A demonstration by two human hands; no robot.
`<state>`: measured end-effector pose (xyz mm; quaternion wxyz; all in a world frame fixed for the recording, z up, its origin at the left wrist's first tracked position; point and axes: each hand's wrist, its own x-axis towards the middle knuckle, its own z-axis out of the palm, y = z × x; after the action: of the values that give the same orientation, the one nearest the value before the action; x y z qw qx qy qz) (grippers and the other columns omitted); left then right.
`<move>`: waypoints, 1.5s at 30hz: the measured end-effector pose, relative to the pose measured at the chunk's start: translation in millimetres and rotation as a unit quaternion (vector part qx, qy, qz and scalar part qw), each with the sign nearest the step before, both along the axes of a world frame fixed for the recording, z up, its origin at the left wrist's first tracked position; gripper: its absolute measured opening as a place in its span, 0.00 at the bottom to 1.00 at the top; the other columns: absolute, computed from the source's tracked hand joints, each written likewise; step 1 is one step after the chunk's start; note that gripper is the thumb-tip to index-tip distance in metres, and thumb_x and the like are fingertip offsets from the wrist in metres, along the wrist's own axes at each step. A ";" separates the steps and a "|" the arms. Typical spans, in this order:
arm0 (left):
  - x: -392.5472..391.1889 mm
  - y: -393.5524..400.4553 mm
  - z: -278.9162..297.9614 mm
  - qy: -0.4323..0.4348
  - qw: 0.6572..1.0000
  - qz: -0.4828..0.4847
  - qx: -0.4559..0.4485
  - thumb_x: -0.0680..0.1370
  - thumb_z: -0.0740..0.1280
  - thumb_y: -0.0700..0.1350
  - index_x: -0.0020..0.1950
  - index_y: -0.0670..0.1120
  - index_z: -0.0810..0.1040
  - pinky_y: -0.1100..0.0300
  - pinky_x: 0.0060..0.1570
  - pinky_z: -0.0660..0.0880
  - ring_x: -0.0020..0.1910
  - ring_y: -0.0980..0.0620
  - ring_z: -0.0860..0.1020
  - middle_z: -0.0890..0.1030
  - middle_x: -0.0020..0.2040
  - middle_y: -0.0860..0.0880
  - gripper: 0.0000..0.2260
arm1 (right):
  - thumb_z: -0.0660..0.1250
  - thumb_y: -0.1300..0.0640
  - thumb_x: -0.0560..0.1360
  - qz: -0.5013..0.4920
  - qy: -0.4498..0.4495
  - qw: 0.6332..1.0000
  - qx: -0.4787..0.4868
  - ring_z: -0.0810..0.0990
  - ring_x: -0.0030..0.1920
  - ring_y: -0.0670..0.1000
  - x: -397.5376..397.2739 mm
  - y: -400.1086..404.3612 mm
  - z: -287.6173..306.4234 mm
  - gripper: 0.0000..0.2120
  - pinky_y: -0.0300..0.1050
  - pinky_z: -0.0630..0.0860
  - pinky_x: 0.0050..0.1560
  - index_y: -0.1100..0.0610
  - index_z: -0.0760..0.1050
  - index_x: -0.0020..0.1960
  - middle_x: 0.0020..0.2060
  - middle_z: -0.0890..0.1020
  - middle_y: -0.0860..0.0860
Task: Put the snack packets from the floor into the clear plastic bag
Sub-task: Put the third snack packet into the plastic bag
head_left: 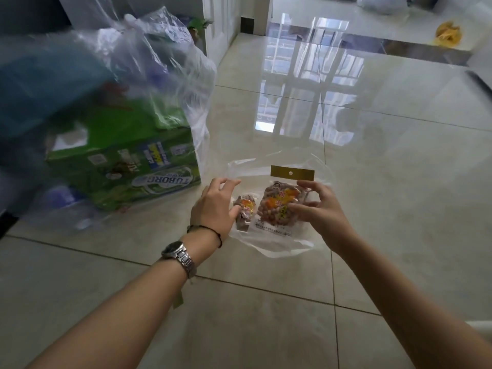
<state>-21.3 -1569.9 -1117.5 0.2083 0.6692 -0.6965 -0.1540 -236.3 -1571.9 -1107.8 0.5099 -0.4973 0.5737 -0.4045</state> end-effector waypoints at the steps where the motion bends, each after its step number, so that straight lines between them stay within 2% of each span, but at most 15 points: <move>1: -1.0 -1.4 -2.2 -0.001 1.000 0.000 0.001 0.74 0.67 0.44 0.68 0.52 0.67 0.51 0.50 0.77 0.58 0.45 0.74 0.71 0.65 0.47 0.23 | 0.72 0.64 0.67 -0.010 0.001 1.000 0.003 0.78 0.53 0.56 2.3 -5.4 -5.6 0.23 0.39 0.81 0.36 0.57 0.71 0.60 0.62 0.65 0.55; 6: 1.6 -8.6 -9.9 0.014 1.000 0.004 -0.003 0.75 0.65 0.39 0.68 0.52 0.67 0.53 0.45 0.76 0.53 0.45 0.77 0.72 0.64 0.48 0.23 | 0.74 0.64 0.66 -0.032 -0.003 0.999 0.033 0.77 0.55 0.59 13.0 -25.1 -36.6 0.22 0.49 0.83 0.41 0.53 0.72 0.56 0.61 0.66 0.57; 9: 5.2 -9.9 -13.9 0.043 0.999 0.005 -0.018 0.74 0.64 0.36 0.67 0.51 0.69 0.53 0.44 0.76 0.46 0.45 0.77 0.74 0.58 0.45 0.23 | 0.74 0.64 0.66 -0.040 -0.004 0.998 0.047 0.76 0.57 0.61 18.7 -35.6 -53.7 0.21 0.55 0.82 0.46 0.50 0.72 0.54 0.60 0.66 0.56; 11: 6.7 -10.4 -16.8 0.059 0.998 0.000 -0.029 0.74 0.64 0.35 0.67 0.50 0.70 0.58 0.42 0.73 0.40 0.50 0.73 0.75 0.55 0.45 0.22 | 0.75 0.63 0.65 -0.039 0.007 0.998 0.056 0.76 0.57 0.61 22.5 -41.9 -63.9 0.22 0.58 0.81 0.48 0.50 0.72 0.55 0.59 0.66 0.55; 14: 6.8 -10.5 -19.9 0.069 0.997 -0.006 -0.040 0.74 0.64 0.34 0.66 0.49 0.71 0.64 0.41 0.69 0.38 0.55 0.68 0.75 0.54 0.45 0.22 | 0.75 0.62 0.65 -0.041 0.026 0.996 0.070 0.76 0.57 0.59 29.5 -49.0 -74.7 0.24 0.56 0.82 0.46 0.52 0.73 0.58 0.59 0.68 0.53; 17: 6.0 -8.2 -22.8 0.075 0.996 -0.005 -0.040 0.74 0.64 0.33 0.66 0.50 0.71 0.68 0.41 0.68 0.37 0.57 0.67 0.75 0.54 0.46 0.22 | 0.74 0.63 0.66 -0.044 0.024 0.996 0.077 0.77 0.57 0.59 35.6 -53.2 -80.3 0.23 0.49 0.83 0.45 0.53 0.72 0.59 0.61 0.68 0.56; 20: 5.2 -6.9 -25.4 0.088 0.995 -0.001 -0.039 0.74 0.65 0.33 0.66 0.49 0.71 0.73 0.43 0.66 0.37 0.58 0.67 0.75 0.55 0.45 0.22 | 0.73 0.64 0.67 -0.044 0.026 0.996 0.079 0.77 0.55 0.56 38.4 -55.1 -82.8 0.23 0.38 0.82 0.36 0.53 0.71 0.60 0.62 0.69 0.57; 22: 4.3 -6.1 -25.7 0.097 0.995 0.000 -0.037 0.74 0.65 0.33 0.66 0.49 0.71 0.72 0.44 0.68 0.38 0.59 0.67 0.76 0.56 0.45 0.23 | 0.72 0.64 0.68 -0.035 0.042 0.996 0.069 0.78 0.52 0.53 38.9 -55.8 -84.7 0.24 0.35 0.80 0.34 0.54 0.71 0.62 0.62 0.69 0.56; 26: 4.6 -5.5 -25.3 0.106 0.994 0.000 -0.036 0.73 0.65 0.33 0.67 0.49 0.71 0.71 0.46 0.70 0.37 0.61 0.67 0.76 0.55 0.45 0.23 | 0.72 0.63 0.69 -0.016 0.083 0.995 0.055 0.77 0.46 0.47 40.0 -59.1 -92.1 0.25 0.38 0.81 0.38 0.55 0.70 0.64 0.60 0.69 0.52; 29: 5.5 -5.5 -25.0 0.107 0.994 -0.002 -0.034 0.73 0.66 0.34 0.67 0.50 0.70 0.71 0.46 0.69 0.35 0.64 0.70 0.75 0.57 0.46 0.24 | 0.72 0.62 0.69 -0.004 0.104 0.993 0.051 0.77 0.50 0.53 42.1 -61.9 -97.8 0.25 0.48 0.81 0.46 0.54 0.70 0.64 0.58 0.69 0.51; 32: 5.1 -4.7 -25.1 0.111 0.993 -0.004 -0.035 0.73 0.66 0.34 0.67 0.50 0.70 0.70 0.48 0.72 0.39 0.62 0.72 0.75 0.59 0.47 0.24 | 0.73 0.61 0.68 0.001 0.125 0.991 0.048 0.78 0.52 0.56 42.2 -63.2 -103.0 0.26 0.54 0.81 0.50 0.54 0.70 0.64 0.57 0.71 0.51; 34: 5.5 -3.7 -25.7 0.112 0.993 -0.009 -0.035 0.73 0.66 0.34 0.67 0.50 0.70 0.70 0.48 0.72 0.41 0.61 0.72 0.75 0.59 0.48 0.24 | 0.73 0.60 0.68 0.003 0.130 0.990 0.053 0.79 0.51 0.55 41.6 -64.4 -106.4 0.26 0.53 0.81 0.50 0.54 0.70 0.64 0.59 0.72 0.54; 40: 5.5 -1.7 -25.4 0.110 0.993 -0.009 -0.036 0.73 0.66 0.33 0.67 0.50 0.70 0.69 0.47 0.73 0.40 0.60 0.72 0.75 0.59 0.47 0.24 | 0.71 0.59 0.70 0.006 0.146 0.986 0.075 0.78 0.51 0.53 39.8 -67.9 -106.0 0.26 0.48 0.81 0.51 0.55 0.69 0.66 0.63 0.66 0.57; 43: 6.1 -2.4 -24.4 0.107 0.993 -0.010 -0.039 0.74 0.65 0.33 0.67 0.50 0.69 0.69 0.47 0.74 0.40 0.60 0.72 0.74 0.60 0.47 0.24 | 0.72 0.57 0.69 -0.004 0.179 0.982 0.063 0.77 0.47 0.50 39.5 -66.6 -100.0 0.26 0.44 0.80 0.47 0.55 0.68 0.65 0.61 0.67 0.58; 45: 7.1 -2.6 -23.2 0.100 0.994 -0.013 -0.043 0.74 0.65 0.33 0.67 0.50 0.69 0.68 0.46 0.74 0.42 0.58 0.74 0.74 0.61 0.48 0.24 | 0.72 0.57 0.69 0.000 0.207 0.977 0.043 0.75 0.42 0.46 40.0 -63.9 -92.2 0.26 0.37 0.77 0.40 0.56 0.68 0.64 0.61 0.67 0.57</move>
<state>-14.1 -1572.5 -1140.7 0.3035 0.6318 -0.6867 -0.1929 -196.2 -1635.7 -1200.0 0.4006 -0.5479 0.6839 -0.2677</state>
